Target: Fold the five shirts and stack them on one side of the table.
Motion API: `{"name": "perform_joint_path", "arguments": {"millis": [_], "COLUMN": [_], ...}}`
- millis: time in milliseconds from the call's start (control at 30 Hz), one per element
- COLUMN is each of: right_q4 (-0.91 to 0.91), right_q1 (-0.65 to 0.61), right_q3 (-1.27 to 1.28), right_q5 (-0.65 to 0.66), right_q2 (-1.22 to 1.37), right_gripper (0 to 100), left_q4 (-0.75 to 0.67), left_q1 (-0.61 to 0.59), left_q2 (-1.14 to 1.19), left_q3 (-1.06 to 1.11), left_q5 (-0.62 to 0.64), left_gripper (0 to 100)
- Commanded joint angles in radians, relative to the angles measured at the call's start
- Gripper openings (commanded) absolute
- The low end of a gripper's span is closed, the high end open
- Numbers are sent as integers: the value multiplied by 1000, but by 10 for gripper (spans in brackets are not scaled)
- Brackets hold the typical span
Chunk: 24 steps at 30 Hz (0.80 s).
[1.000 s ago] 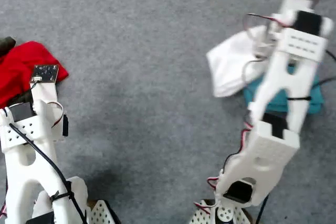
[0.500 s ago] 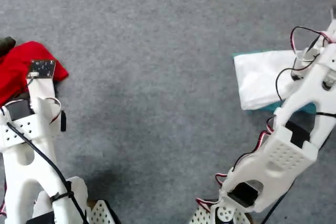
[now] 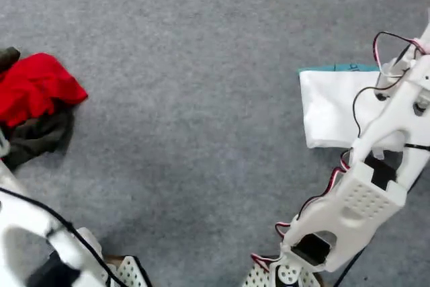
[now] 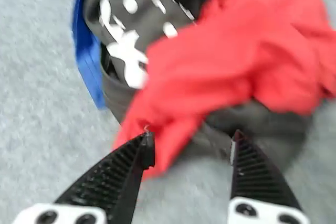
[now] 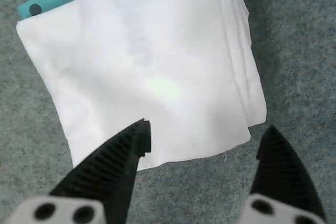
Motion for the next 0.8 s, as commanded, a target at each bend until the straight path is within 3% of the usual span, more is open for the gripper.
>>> {"name": "perform_joint_path", "arguments": {"millis": [0, 267, 433, 767], "right_q4": [8, 6, 6, 8], "right_q1": [-51, -137, -152, -147], "right_q3": [-45, -47, -96, -245], "right_q5": [-29, -61, -61, -61], "right_q2": [-15, -15, -15, -15], "right_gripper": [299, 297, 297, 297], "left_q4": [-112, -101, 46, 451], "left_q1": [-15, -16, 21, 298], "left_q2": [175, 592, 612, 611], "left_q3": [-114, -364, -476, -662], "left_q5": [0, 81, 74, 23], "left_gripper": [259, 257, 38, 29]}}
